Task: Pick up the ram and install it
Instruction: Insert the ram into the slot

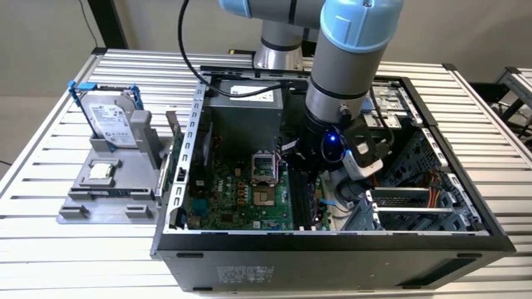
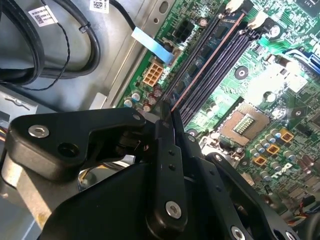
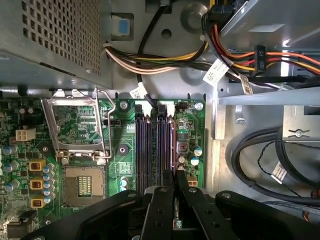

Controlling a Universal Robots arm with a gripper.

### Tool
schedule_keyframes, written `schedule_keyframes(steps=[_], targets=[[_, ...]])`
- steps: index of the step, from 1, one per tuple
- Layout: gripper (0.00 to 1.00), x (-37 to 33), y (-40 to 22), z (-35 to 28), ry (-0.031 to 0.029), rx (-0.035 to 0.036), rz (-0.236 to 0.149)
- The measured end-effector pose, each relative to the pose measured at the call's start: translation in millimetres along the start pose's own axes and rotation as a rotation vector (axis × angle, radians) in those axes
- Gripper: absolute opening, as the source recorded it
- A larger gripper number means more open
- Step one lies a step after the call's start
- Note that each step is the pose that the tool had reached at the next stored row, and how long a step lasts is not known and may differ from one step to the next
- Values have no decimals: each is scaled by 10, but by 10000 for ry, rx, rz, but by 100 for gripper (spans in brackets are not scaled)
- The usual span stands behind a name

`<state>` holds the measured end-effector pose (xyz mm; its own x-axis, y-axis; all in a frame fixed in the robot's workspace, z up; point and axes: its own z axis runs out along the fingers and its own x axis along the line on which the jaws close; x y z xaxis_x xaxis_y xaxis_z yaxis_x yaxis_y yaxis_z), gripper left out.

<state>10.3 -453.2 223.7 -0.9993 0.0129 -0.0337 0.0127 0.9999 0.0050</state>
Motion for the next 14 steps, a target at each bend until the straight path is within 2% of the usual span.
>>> schedule_keyframes(steps=[4,14], targets=[[0,0,-6,3,0,-8,-104],[0,2,-7,71,0,-9,-106]])
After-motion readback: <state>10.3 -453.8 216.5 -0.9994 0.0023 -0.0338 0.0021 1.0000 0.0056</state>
